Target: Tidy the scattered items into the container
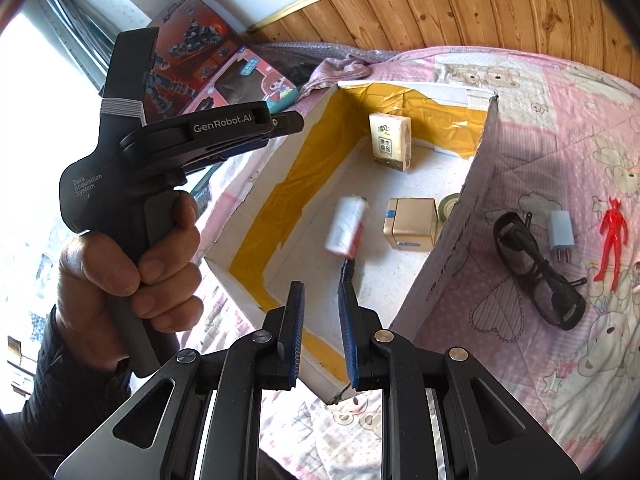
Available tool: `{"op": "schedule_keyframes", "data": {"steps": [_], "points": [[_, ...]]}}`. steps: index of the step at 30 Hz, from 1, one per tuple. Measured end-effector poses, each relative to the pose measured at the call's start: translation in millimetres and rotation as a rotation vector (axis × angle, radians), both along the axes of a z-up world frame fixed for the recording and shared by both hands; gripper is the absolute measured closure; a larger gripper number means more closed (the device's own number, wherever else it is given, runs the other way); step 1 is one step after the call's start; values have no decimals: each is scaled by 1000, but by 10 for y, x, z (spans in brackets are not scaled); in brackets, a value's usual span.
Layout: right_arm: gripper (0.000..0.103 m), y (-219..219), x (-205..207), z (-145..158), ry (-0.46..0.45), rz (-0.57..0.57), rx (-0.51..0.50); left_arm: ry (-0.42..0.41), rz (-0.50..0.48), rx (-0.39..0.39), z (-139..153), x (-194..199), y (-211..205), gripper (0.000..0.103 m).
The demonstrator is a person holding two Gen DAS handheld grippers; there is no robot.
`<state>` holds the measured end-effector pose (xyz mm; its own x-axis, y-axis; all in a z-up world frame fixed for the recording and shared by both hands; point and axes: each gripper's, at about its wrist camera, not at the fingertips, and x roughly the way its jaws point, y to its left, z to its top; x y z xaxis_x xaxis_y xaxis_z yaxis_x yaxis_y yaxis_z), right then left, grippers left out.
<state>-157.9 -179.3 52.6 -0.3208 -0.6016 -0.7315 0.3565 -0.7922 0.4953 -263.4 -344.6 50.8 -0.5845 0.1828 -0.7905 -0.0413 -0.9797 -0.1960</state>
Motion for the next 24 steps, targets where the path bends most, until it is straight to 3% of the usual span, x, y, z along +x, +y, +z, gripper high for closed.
{"op": "schedule_keyframes", "data": {"steps": [11, 18, 24], "points": [[83, 217, 230, 101, 19, -30, -33, 16, -25, -6, 167, 254, 125, 56], [83, 355, 377, 135, 45, -51, -65, 71, -62, -99, 296, 614, 329, 56], [85, 493, 515, 169, 64, -63, -95, 102, -100, -124, 399, 870, 473, 56]]}}
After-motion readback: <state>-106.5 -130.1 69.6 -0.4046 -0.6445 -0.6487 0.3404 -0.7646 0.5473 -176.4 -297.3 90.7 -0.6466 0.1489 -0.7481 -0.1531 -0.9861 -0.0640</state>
